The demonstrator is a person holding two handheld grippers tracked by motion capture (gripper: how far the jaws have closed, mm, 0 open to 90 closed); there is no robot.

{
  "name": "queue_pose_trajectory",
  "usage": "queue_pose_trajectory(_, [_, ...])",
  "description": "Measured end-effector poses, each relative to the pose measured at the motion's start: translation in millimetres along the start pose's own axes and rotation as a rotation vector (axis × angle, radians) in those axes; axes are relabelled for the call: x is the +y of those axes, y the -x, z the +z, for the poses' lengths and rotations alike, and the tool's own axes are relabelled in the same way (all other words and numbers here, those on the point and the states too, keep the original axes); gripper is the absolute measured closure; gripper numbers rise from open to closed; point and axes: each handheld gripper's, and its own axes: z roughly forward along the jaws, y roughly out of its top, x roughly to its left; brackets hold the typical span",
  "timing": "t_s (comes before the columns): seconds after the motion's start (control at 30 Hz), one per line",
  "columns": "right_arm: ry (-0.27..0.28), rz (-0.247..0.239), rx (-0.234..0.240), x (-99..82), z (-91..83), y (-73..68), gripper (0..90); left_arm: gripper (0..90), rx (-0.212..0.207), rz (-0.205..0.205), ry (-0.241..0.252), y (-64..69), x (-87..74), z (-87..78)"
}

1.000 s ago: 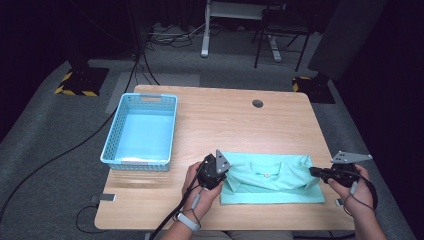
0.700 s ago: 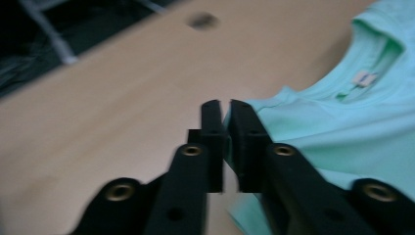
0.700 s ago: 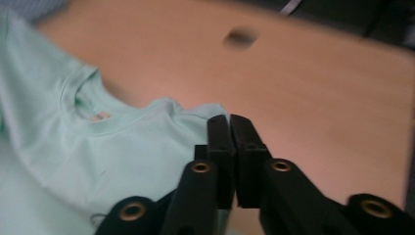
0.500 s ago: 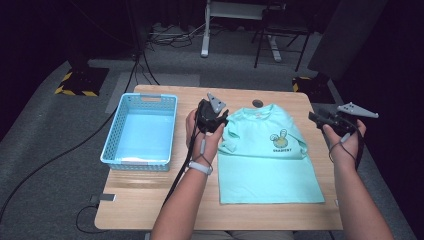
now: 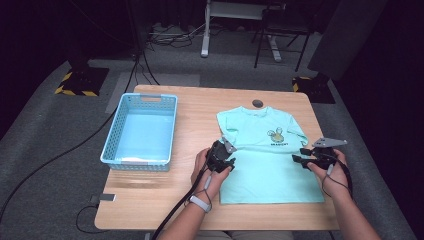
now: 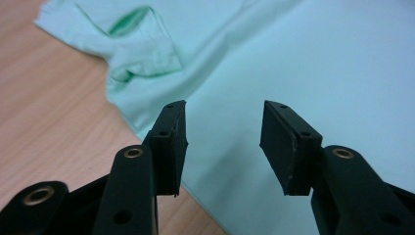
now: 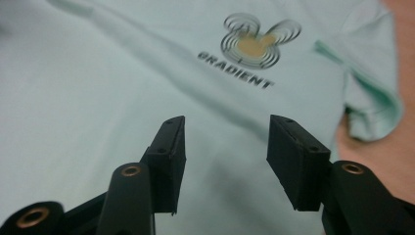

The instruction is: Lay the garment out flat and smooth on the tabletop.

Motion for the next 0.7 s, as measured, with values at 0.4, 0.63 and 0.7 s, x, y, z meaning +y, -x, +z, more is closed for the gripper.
queue_pose_trajectory(0.4, [-0.104,-0.014,0.037,-32.4,4.7,-19.6,45.0,52.4,-0.067,0.011,-0.048,9.3,-23.7,3.2])
queue_pose_trajectory(0.63, [-0.119,-0.007,0.030,-50.7,-15.5,-45.5,42.3,52.4,-0.106,0.038,-0.055,27.7,-39.6,-13.7])
queue_pose_trajectory(0.7, [-0.109,-0.001,0.028,-56.3,-20.1,-50.4,42.2,52.4,-0.113,0.041,-0.053,32.7,-43.5,-17.5])
